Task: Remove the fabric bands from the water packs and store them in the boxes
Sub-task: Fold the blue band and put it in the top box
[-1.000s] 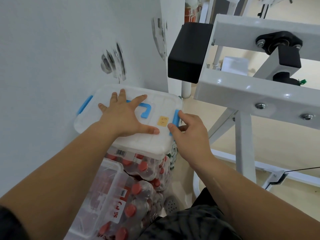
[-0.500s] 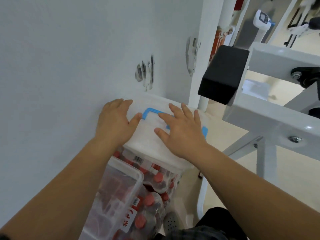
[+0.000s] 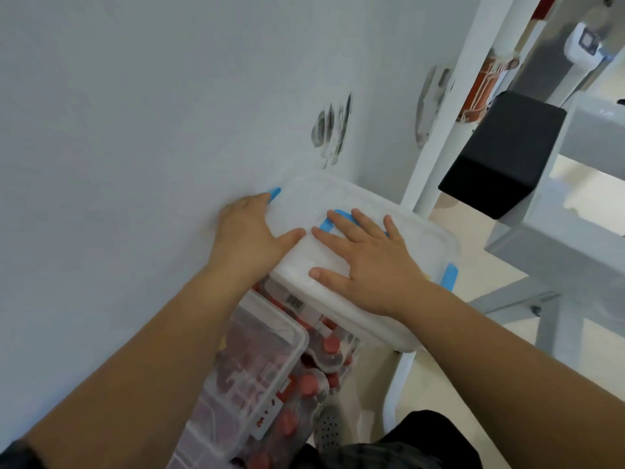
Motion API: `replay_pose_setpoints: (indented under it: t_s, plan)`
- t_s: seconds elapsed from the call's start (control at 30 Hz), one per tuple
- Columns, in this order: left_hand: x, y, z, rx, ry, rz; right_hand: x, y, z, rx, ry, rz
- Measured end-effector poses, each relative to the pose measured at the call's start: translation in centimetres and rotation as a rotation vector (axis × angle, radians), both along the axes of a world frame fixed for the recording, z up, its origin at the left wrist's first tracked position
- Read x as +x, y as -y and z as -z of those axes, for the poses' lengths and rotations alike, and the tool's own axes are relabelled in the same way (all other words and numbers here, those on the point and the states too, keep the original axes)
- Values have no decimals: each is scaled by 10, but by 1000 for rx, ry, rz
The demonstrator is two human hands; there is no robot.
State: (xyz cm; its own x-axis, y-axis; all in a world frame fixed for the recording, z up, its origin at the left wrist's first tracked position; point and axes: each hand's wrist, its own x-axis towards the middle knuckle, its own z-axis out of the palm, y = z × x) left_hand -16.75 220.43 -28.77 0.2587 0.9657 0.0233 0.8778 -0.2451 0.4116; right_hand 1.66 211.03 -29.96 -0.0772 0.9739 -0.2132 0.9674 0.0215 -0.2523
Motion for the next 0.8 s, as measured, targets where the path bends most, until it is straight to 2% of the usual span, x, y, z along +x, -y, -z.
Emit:
replay_pose_setpoints:
  t_s: [0.1, 0.23, 0.37, 0.63, 0.8]
  plan:
    - [1, 6, -5, -34, -41, -30, 8, 9, -2, -11, -25, -16]
    - [0, 8, -5, -165, 102, -64, 14, 15, -4, -2, -83, 3]
    - [-1, 6, -3, -219, 164, -118, 7, 14, -1, 27, -43, 21]
    - [4, 6, -5, -141, 205, -81, 8, 13, 4, 19, -23, 22]
    - [4, 4, -4, -72, 153, -26, 4, 10, 5, 19, -20, 35]
